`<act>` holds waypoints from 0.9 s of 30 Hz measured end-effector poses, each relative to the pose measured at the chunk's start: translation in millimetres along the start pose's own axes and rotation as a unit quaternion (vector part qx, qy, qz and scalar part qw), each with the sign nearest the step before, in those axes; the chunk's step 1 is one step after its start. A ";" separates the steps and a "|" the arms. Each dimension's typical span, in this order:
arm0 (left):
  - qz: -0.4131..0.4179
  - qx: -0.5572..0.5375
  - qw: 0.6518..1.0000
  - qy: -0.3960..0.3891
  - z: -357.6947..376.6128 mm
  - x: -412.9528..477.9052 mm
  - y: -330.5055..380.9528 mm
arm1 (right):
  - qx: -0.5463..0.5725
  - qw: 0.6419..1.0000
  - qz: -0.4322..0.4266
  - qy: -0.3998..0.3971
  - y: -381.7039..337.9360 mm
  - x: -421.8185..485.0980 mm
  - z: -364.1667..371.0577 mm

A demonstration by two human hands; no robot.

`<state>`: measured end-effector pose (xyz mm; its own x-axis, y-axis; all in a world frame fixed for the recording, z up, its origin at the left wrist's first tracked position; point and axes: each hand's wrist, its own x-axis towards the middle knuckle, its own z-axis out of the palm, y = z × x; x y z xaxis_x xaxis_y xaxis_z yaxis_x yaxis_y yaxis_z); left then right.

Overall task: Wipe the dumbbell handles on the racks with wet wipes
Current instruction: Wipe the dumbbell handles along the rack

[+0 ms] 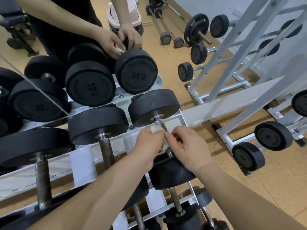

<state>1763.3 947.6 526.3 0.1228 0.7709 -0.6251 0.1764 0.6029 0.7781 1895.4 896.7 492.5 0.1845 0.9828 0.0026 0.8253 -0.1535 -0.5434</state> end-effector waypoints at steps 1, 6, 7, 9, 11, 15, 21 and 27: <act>-0.004 -0.015 1.000 -0.006 4.6 -0.6 1.4 | -0.002 1.000 -0.019 -0.004 -1.4 -1.6 -0.1; -0.053 -0.089 0.991 -0.081 0.2 1.1 2.7 | 0.023 0.999 -0.017 -0.036 0.1 1.7 -3.0; -0.051 -0.083 0.988 -0.121 -3.5 0.5 3.3 | 0.029 0.999 -0.013 -0.037 1.3 2.4 -2.5; -0.021 -0.057 0.989 -0.132 -8.2 0.7 4.8 | 0.023 0.999 -0.019 -0.027 3.1 2.1 -1.0; 0.065 0.013 0.997 -0.041 -9.7 4.7 1.4 | 0.019 1.000 -0.014 -0.021 5.2 1.3 -0.4; 0.227 0.135 0.962 -0.064 -12.2 15.1 -14.1 | 0.030 0.998 -0.016 -0.043 5.4 1.4 -2.2; 0.217 0.140 0.962 -0.088 -16.7 22.3 -26.7 | 0.046 0.997 -0.006 -0.057 6.3 2.4 -2.5; 0.233 0.198 0.952 -0.005 -42.1 37.6 -32.5 | 0.079 0.994 0.061 -0.048 8.7 1.9 -3.0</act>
<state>1721.1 965.7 480.1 0.2873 0.9323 -0.2196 0.4547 0.0690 0.8880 1904.6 896.9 490.3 0.2197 0.9643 -0.1476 0.7043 -0.2615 -0.6600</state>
